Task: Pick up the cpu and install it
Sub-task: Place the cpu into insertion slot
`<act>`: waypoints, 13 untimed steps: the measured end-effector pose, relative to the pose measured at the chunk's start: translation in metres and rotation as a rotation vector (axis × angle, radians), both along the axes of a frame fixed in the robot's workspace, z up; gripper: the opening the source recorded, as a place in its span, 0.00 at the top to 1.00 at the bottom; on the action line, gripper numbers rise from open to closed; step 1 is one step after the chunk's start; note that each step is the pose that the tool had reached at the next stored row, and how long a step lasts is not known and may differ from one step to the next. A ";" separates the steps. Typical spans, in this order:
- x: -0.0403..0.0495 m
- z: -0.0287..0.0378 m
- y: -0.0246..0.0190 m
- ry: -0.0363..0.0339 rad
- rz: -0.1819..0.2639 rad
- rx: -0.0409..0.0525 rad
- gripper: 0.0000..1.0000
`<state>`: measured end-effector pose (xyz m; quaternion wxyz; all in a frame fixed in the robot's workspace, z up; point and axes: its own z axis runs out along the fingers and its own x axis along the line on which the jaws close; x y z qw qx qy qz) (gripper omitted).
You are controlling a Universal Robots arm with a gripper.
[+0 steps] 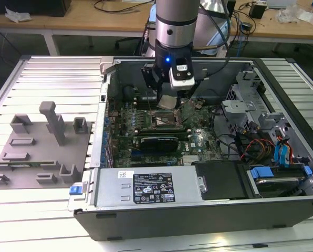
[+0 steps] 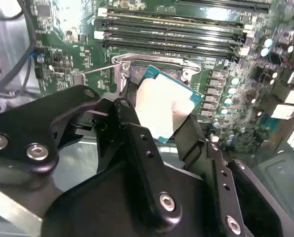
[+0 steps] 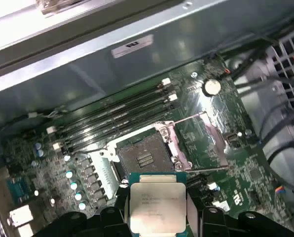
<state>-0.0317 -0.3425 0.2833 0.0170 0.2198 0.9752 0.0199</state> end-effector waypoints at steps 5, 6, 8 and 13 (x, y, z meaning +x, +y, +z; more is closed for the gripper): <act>0.0000 -0.0007 0.0000 0.0000 -0.127 -0.0001 0.45; 0.0000 -0.0010 0.0000 0.0000 -0.164 -0.0001 0.45; 0.0000 -0.0012 0.0000 0.0000 -0.204 -0.0001 0.45; 0.0000 -0.0018 0.0000 0.0000 -0.302 -0.0001 0.45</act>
